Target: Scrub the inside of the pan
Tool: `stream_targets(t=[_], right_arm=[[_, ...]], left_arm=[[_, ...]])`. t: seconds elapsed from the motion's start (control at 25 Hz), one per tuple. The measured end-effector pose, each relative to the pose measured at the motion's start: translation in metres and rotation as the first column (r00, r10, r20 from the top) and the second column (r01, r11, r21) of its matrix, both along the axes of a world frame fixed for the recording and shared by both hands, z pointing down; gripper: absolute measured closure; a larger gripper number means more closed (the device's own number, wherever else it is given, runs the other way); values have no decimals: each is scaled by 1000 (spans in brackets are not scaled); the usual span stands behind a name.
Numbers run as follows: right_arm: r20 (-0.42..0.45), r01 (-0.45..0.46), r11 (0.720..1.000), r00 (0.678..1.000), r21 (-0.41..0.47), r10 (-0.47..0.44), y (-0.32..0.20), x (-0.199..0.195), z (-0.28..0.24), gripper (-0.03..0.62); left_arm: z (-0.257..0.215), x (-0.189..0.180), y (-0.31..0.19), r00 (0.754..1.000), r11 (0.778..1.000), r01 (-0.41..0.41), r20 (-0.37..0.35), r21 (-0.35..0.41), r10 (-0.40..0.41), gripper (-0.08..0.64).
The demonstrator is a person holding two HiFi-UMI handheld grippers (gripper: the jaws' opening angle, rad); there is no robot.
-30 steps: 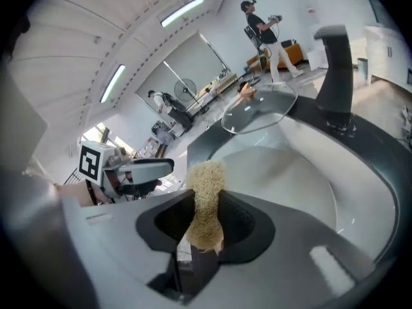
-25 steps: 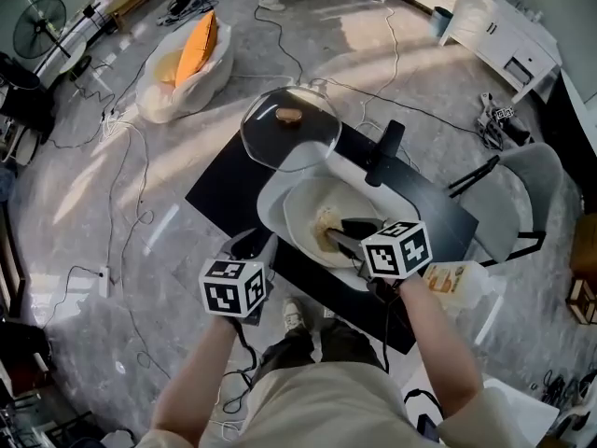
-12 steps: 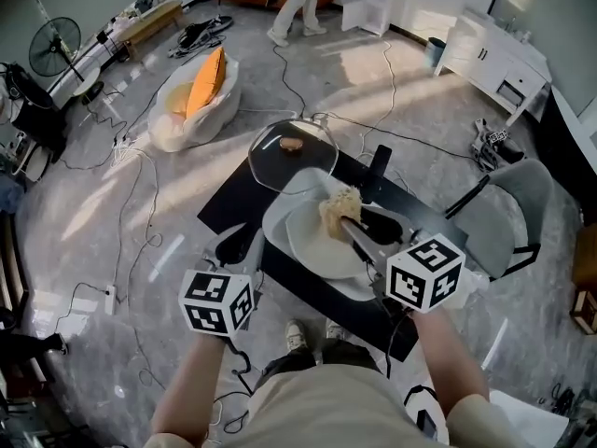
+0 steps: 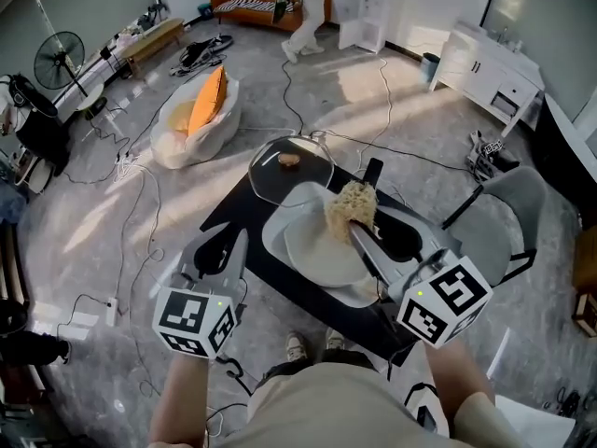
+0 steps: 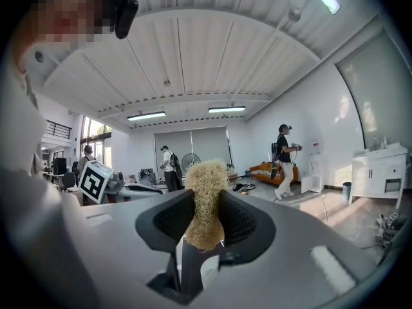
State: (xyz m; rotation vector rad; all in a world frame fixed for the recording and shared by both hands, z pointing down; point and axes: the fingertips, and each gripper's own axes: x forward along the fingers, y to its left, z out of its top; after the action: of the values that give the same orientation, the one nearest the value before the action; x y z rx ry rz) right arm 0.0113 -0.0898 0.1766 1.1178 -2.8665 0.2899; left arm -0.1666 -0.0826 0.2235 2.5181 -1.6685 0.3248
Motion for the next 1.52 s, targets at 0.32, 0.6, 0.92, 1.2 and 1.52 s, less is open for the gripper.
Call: stream_targets(t=[0.32, 0.6, 0.92, 1.2, 1.52], right_arm=[[17, -31, 985, 999, 169, 29, 29, 11, -52, 468], [15, -52, 972, 999, 229, 50, 47, 25, -71, 469], [-87, -60, 945, 992, 323, 93, 57, 27, -71, 469], [-163, -70, 925, 977, 372, 139, 56, 19, -65, 469], [-148, -74, 931, 980, 358, 135, 48, 20, -62, 469]], left_arm=[[-51, 8, 19, 999, 992, -20, 32, 125, 16, 532], [-83, 16, 27, 996, 974, -55, 77, 218, 39, 543], [-88, 28, 40, 993, 960, -71, 111, 269, 42, 557], [-69, 38, 43, 993, 972, -99, 82, 214, 83, 557], [-75, 34, 39, 993, 971, -94, 96, 219, 74, 557]])
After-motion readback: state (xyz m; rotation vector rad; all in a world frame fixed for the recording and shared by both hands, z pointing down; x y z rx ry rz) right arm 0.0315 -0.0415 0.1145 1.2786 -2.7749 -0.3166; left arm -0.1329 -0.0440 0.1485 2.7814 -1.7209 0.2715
